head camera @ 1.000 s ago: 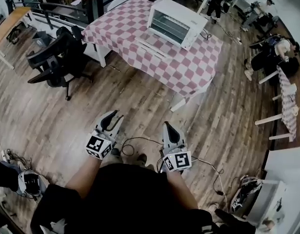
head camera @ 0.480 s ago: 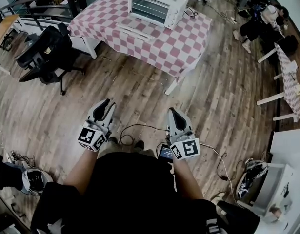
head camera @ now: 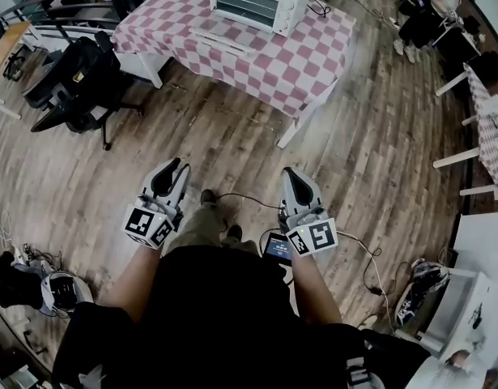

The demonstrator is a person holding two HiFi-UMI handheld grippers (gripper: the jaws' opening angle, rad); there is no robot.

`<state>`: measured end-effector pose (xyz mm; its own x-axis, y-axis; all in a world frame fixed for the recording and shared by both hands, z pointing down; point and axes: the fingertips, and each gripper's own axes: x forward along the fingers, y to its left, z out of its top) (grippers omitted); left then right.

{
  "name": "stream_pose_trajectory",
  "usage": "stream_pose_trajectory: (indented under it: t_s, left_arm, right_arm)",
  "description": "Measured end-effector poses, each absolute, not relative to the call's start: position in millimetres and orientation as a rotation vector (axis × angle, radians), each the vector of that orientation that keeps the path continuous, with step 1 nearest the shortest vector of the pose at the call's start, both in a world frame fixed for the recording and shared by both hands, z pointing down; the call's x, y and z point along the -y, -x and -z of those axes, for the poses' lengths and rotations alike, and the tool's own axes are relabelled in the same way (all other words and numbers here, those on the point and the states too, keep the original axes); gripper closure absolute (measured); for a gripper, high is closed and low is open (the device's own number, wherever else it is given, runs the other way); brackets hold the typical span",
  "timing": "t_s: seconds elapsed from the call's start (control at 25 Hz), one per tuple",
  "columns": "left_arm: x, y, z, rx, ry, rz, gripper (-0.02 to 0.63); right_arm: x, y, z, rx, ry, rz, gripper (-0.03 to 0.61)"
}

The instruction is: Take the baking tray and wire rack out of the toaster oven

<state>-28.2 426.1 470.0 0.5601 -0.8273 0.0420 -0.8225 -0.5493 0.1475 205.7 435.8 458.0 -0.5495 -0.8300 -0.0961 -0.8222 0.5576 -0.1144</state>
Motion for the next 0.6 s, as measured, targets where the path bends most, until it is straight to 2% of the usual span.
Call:
stream_pose_trajectory:
  t_s: [0.32,0.6]
  left_arm:
    - [-392.5,26.9,-484.4,1.412,-2.603,0.042,0.517]
    - [-316.5,28.2,-496.1,1.399,-2.577,0.079,0.517]
  right_arm:
    - [-405.7,-196.4,-457.7,-2.669,1.494,0.048,0.575]
    - [-346.9,-188.9,-458.5,-2.682,1.46,0.075,0.575]
